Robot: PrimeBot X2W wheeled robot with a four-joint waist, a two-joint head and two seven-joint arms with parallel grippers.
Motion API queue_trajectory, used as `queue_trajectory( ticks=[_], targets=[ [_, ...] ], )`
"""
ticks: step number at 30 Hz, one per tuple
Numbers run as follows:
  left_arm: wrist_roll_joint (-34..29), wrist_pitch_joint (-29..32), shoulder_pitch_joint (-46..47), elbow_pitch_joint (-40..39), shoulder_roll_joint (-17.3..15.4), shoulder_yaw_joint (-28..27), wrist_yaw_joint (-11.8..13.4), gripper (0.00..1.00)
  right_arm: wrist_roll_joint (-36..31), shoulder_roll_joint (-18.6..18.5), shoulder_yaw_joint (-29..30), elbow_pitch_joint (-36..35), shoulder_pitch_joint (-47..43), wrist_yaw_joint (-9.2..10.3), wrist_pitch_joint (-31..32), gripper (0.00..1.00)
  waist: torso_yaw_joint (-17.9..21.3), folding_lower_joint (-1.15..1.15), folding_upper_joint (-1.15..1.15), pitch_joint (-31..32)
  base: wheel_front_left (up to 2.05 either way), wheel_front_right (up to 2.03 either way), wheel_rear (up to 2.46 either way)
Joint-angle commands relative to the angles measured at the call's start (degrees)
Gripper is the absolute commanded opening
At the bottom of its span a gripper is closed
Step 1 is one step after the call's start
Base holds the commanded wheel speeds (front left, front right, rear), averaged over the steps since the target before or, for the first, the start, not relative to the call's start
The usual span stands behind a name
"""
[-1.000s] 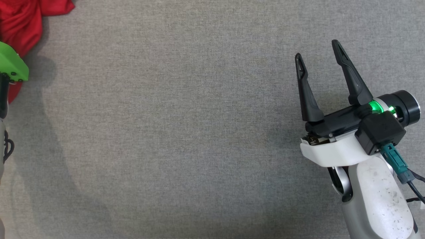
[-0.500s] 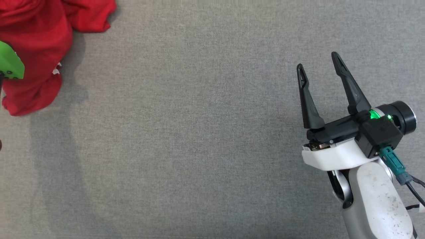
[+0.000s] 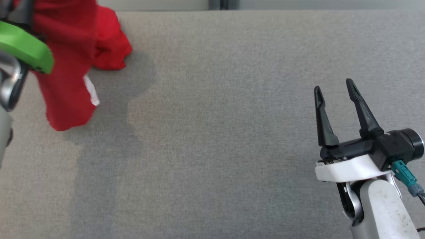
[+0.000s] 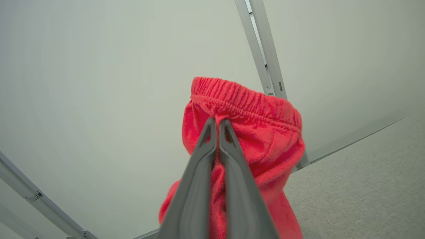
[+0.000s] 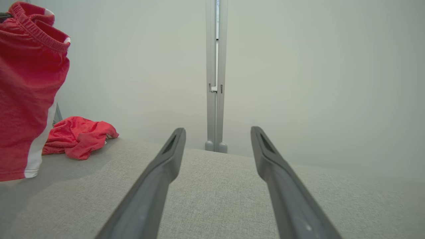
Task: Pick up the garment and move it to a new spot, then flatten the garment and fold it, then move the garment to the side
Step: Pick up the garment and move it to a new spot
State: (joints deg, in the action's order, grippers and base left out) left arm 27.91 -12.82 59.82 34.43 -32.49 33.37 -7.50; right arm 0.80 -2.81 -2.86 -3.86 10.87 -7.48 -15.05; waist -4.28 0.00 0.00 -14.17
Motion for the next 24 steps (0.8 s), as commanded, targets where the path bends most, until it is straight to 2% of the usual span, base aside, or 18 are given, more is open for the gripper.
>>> queue_trajectory(
  ticks=[1,6,10,21,24],
  targets=[
    [-0.1,0.5,-1.4,-2.0,0.6,1.3,0.1,0.00,0.5,-0.1,0.7,0.1,-1.3,-0.02,-0.2,1.00,3.4,0.00,0.00,5.0,0.00,0.00,0.00],
    [0.4,1.9,-4.0,-8.1,3.4,5.2,0.1,0.00,1.0,-0.1,2.3,-0.3,-3.0,-0.02,-0.2,1.00,6.4,0.00,0.00,6.3,0.00,0.00,0.00],
    [1.0,1.8,-7.4,-9.4,7.7,7.8,0.8,0.00,1.4,-0.1,2.4,-0.6,-3.5,-0.02,-0.2,1.00,9.2,0.00,0.00,5.6,0.00,0.00,0.00],
    [1.4,-1.9,-13.9,1.7,23.5,13.2,2.4,0.00,4.2,-0.1,1.6,-0.5,-1.0,-0.02,-0.2,1.00,18.4,0.00,0.00,-0.1,0.00,0.00,0.00],
    [1.4,-2.2,-15.6,4.7,26.1,13.8,2.3,0.00,4.8,-0.1,1.6,-0.5,-1.1,-0.02,-0.2,1.00,20.3,0.00,0.00,-1.3,0.00,0.00,0.00]
  ],
)
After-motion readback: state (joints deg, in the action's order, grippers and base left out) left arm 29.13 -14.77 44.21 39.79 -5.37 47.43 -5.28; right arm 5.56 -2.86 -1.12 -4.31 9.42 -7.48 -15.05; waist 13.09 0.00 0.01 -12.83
